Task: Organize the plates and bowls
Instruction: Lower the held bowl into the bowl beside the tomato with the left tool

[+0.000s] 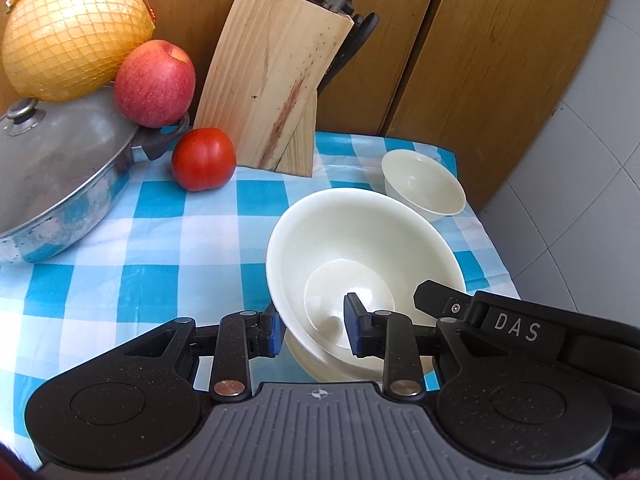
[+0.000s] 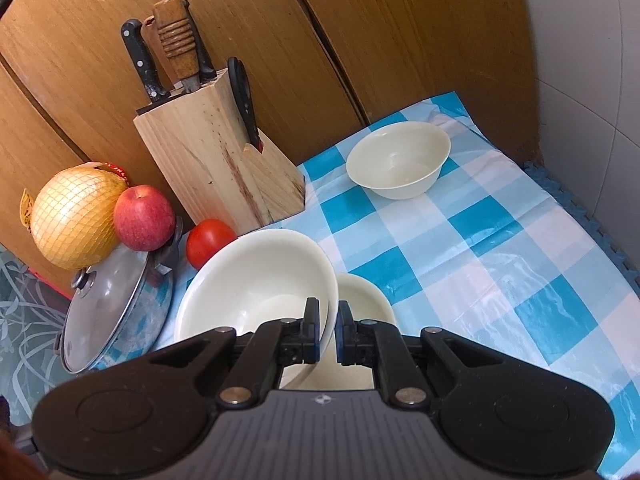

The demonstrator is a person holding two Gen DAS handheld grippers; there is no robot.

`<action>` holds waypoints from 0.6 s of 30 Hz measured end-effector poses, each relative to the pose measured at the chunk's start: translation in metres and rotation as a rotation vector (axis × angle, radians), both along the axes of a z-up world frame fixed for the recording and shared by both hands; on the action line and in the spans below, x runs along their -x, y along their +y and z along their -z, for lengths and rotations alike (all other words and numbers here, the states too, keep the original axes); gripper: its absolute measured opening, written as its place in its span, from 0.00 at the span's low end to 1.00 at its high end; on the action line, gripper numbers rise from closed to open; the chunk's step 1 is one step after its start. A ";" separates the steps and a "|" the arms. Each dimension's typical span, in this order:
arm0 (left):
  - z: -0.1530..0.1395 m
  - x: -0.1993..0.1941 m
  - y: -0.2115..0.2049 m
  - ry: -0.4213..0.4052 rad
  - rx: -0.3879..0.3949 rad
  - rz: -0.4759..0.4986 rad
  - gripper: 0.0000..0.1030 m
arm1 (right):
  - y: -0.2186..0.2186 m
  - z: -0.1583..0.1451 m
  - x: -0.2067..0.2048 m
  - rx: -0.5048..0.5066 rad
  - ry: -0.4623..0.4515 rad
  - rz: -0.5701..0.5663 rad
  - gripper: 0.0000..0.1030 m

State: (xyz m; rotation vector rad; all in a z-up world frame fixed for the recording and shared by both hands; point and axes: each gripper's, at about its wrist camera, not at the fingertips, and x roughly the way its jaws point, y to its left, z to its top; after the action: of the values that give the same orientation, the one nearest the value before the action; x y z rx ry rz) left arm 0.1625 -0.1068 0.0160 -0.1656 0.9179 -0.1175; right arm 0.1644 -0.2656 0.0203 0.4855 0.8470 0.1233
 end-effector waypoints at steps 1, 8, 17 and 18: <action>-0.001 0.002 0.000 -0.002 -0.001 0.000 0.36 | 0.000 -0.001 0.002 -0.002 -0.002 0.000 0.10; -0.016 0.013 0.001 -0.028 0.010 0.011 0.37 | 0.000 -0.017 0.018 0.005 -0.044 0.002 0.11; -0.040 0.033 0.000 -0.072 0.019 0.039 0.38 | -0.003 -0.039 0.046 0.015 -0.100 -0.004 0.11; -0.042 0.035 0.000 -0.075 0.019 0.044 0.38 | -0.002 -0.042 0.050 0.022 -0.109 -0.007 0.11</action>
State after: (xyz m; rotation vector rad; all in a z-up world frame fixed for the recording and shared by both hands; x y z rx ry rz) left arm 0.1271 -0.1065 0.0580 -0.1578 0.8457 -0.1719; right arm 0.1144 -0.2678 0.0621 0.4512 0.7428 0.1460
